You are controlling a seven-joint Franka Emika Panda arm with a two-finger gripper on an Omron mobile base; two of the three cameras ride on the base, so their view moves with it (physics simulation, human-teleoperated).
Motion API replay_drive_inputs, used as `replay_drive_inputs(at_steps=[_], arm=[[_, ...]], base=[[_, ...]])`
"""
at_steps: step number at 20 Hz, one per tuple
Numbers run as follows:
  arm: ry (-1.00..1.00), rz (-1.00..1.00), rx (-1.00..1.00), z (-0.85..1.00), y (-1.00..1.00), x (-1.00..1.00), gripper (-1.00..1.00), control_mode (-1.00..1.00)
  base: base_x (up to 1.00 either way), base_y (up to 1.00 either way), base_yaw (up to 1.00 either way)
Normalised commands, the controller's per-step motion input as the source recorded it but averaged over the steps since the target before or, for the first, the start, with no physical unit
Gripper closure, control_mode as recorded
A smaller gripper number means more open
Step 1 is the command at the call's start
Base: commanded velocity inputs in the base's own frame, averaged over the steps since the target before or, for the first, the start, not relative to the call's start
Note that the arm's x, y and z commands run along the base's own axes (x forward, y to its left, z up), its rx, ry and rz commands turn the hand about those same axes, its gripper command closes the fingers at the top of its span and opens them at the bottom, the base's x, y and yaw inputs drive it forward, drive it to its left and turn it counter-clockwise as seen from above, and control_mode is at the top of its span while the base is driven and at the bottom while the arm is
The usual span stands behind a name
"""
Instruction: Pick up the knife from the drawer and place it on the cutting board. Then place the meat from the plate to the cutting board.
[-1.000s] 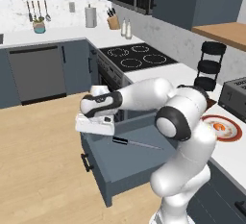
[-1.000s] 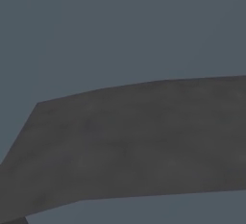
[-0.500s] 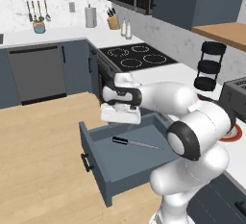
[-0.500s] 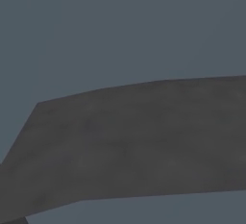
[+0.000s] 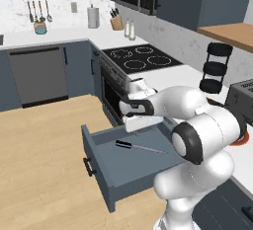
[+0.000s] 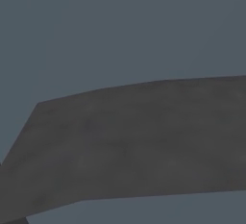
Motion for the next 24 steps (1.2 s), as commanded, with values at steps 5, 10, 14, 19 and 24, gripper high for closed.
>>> replay_drive_inputs(at_steps=[5, 10, 14, 19, 24], arm=[[0.04, 0.60, 0.11, -0.58, -0.06, 0.95, -1.00, -1.00], [0.05, 0.50, 0.08, -0.66, 0.15, 0.56, -1.00, -1.00], [0.20, 0.11, -0.09, -0.61, 0.46, 0.00, -1.00, -1.00], [0.06, 0.02, -0.04, -0.21, 0.38, 0.23, -1.00, -1.00], [0.03, 0.00, -0.01, -0.22, 0.26, 0.49, -1.00, -1.00]], base=[[0.00, 0.00, 0.00], [0.00, 0.00, 0.00], [0.00, 0.00, 0.00], [0.00, 0.00, 0.00], [0.00, 0.00, 0.00]])
